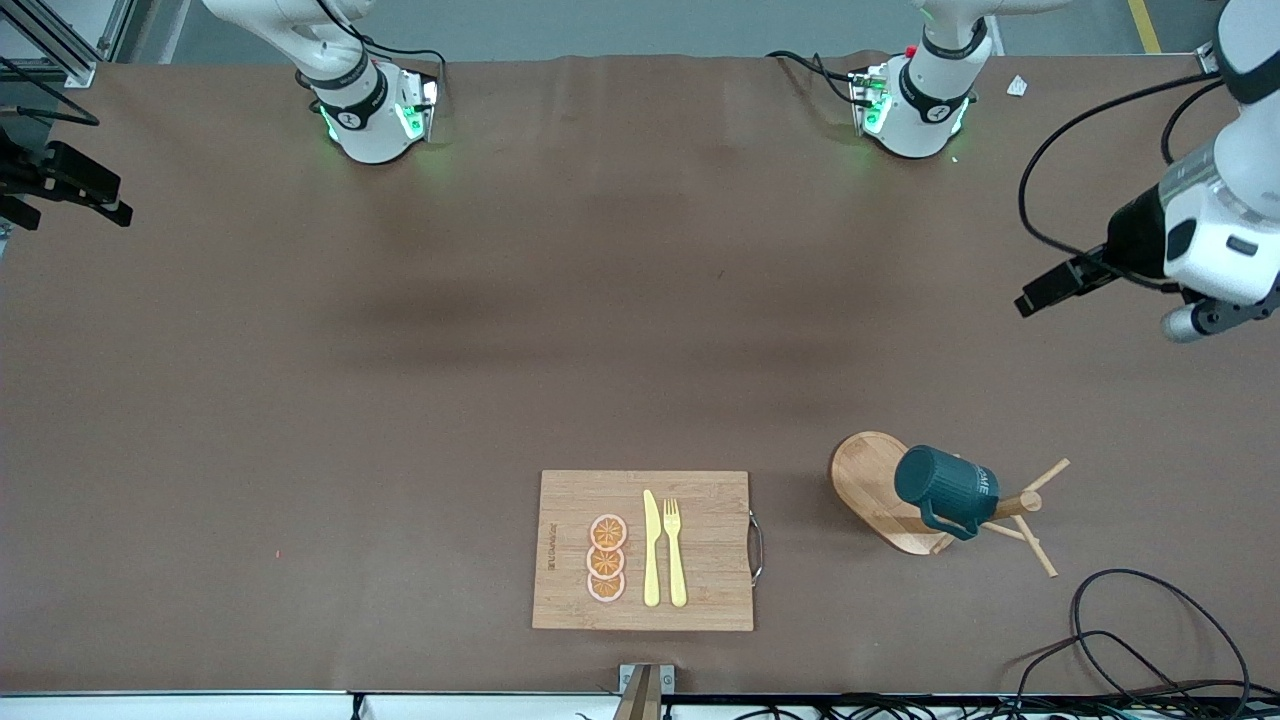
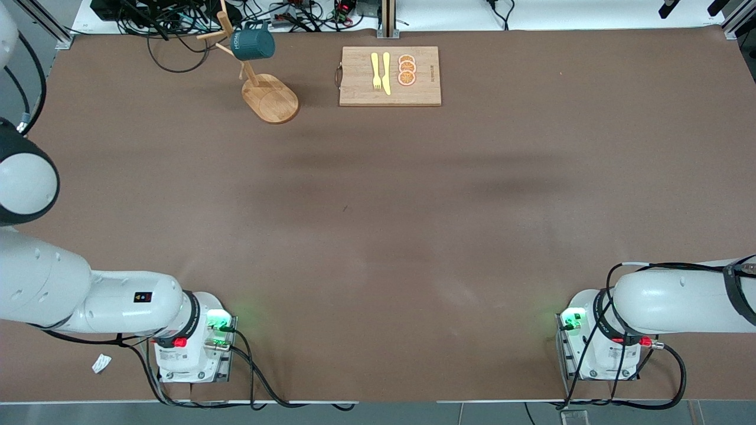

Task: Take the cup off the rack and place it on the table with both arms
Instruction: 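Reach the left gripper toward the teal HOME mug on the rack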

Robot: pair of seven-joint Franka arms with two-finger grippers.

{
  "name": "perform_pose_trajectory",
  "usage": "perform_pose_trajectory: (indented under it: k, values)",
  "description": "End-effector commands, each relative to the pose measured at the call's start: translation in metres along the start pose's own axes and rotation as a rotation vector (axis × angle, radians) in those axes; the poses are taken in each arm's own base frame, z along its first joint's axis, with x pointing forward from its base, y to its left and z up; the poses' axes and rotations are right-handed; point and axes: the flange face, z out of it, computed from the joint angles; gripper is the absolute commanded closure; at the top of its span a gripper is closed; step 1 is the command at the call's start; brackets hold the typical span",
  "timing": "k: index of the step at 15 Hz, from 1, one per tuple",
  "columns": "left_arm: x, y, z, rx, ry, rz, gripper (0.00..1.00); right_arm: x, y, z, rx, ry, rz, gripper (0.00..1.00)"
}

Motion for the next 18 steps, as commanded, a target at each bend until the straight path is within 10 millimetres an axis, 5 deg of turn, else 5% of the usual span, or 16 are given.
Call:
perform_pose_trajectory:
  k: [1, 10, 15, 18]
  values:
    - [0.018, 0.000, 0.021, -0.046, 0.005, -0.182, 0.00, -0.005, 0.003, 0.000, -0.015, 0.022, -0.003, 0.00]
    - [0.030, 0.010, 0.091, -0.236, 0.013, -0.747, 0.00, -0.006, 0.005, 0.004, -0.011, 0.010, 0.006, 0.00]
    - [0.049, 0.020, 0.138, -0.306, 0.038, -0.837, 0.00, -0.007, 0.007, 0.004, -0.009, 0.006, 0.007, 0.00]
    - [0.055, 0.027, 0.139, -0.332, 0.046, -0.874, 0.00, -0.007, 0.007, 0.005, -0.008, 0.004, 0.007, 0.00]
